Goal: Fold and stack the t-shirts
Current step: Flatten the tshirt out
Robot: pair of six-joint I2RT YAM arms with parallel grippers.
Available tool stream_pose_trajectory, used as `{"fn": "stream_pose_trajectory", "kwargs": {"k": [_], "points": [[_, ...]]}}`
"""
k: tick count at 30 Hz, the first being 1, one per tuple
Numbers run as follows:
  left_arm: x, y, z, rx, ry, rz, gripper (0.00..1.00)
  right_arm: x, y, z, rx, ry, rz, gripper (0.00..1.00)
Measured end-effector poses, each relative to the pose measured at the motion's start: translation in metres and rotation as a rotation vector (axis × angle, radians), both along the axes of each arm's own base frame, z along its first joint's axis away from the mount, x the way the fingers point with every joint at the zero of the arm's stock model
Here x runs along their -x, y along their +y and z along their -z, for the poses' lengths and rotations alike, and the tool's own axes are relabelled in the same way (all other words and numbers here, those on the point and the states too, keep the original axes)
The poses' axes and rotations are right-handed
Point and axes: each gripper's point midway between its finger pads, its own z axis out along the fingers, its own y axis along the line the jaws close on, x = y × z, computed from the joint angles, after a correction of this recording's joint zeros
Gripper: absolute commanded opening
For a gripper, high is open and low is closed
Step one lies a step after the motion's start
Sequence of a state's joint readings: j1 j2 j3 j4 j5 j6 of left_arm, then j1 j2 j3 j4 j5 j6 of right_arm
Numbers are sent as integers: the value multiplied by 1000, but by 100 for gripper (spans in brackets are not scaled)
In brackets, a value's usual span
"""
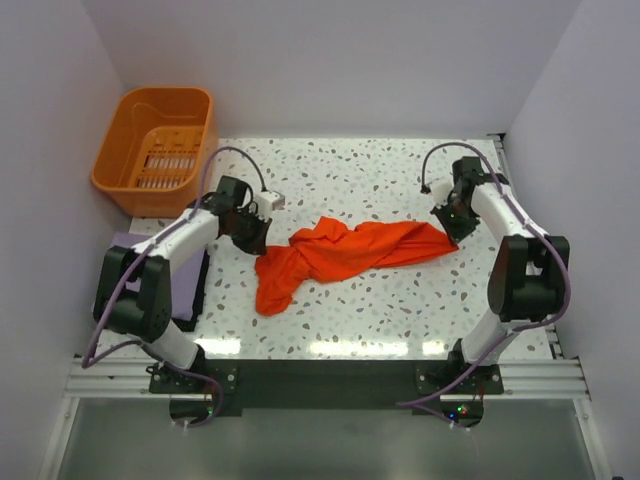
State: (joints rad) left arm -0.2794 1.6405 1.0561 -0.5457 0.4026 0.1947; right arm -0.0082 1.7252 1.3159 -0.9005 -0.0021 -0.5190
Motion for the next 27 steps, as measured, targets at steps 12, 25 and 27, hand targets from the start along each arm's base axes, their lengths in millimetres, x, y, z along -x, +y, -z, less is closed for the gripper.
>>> {"fn": "stream_pose_trajectory", "kwargs": {"k": [12, 25, 27], "points": [[47, 41, -9, -161, 57, 147, 61, 67, -13, 26, 29, 243, -173, 0], [-94, -95, -33, 28, -191, 224, 58, 58, 1, 16, -52, 232, -199, 0], [-88, -105, -7, 4, -141, 243, 59, 58, 2, 15, -57, 232, -199, 0]]}}
